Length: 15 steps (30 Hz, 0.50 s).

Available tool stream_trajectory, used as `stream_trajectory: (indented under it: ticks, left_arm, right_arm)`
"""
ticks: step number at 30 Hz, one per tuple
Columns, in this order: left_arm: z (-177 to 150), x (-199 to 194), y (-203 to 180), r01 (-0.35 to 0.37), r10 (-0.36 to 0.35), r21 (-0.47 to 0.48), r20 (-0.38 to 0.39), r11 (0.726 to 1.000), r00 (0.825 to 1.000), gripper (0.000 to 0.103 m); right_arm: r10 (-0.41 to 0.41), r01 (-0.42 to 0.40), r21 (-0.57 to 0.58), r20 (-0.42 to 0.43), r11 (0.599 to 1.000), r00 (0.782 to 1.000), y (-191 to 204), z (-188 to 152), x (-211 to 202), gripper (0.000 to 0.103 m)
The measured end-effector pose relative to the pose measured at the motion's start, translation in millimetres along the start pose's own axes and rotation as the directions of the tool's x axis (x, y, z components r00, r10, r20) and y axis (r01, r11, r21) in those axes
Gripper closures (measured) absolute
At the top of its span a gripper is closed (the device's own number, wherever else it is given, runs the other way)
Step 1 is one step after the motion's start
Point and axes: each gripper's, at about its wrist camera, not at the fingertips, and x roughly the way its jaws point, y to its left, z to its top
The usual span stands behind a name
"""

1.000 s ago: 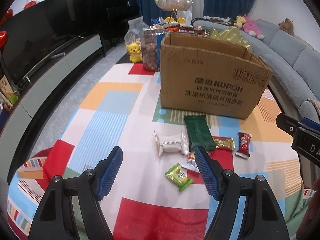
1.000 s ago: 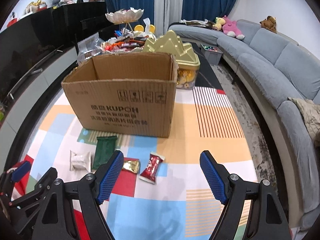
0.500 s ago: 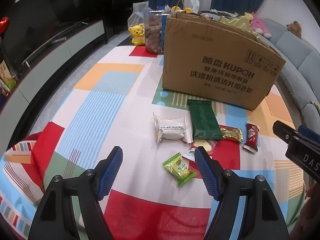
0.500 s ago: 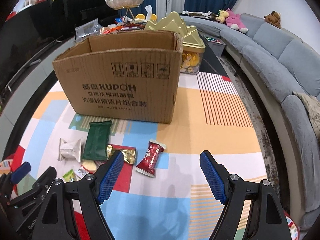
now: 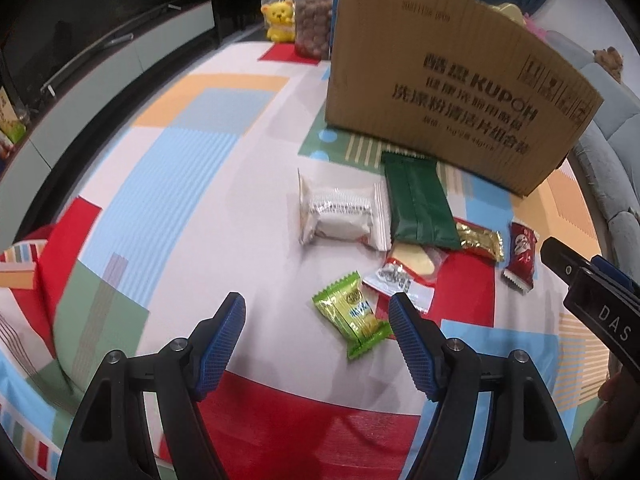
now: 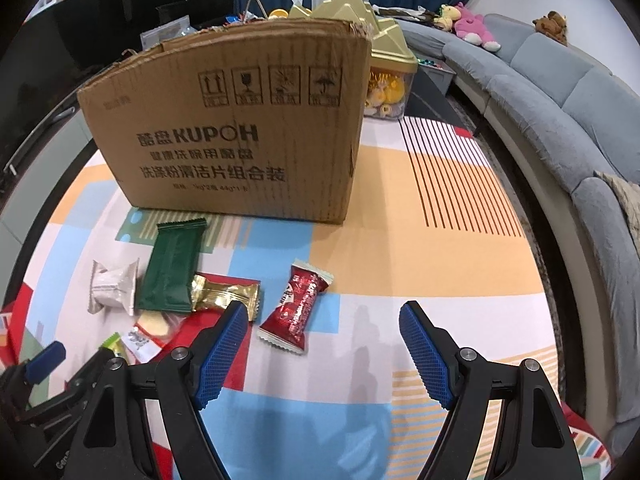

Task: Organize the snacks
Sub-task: 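Withdraw both tools from the box back toward the remaining snacks, then grasp the green-yellow packet with the left tool while the right tool grasps the red candy bar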

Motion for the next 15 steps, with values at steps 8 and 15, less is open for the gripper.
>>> stream_trajectory:
  ticks: [8,15]
  left_arm:
    - [-0.5,12.9,-4.7,0.000,0.000,-0.017,-0.031,1.000,1.000,0.032]
    - [-1.3,18.8,-6.4,-0.007,0.007,-0.014,-0.039,1.000,0.999,0.035]
  right_arm:
    - [-0.004,0.004,-0.003,-0.018,1.000,1.000,-1.0,3.2,16.7,0.024]
    - [0.003,-0.003,0.004,-0.050,1.000,0.999,0.0,2.7,29.8,0.030]
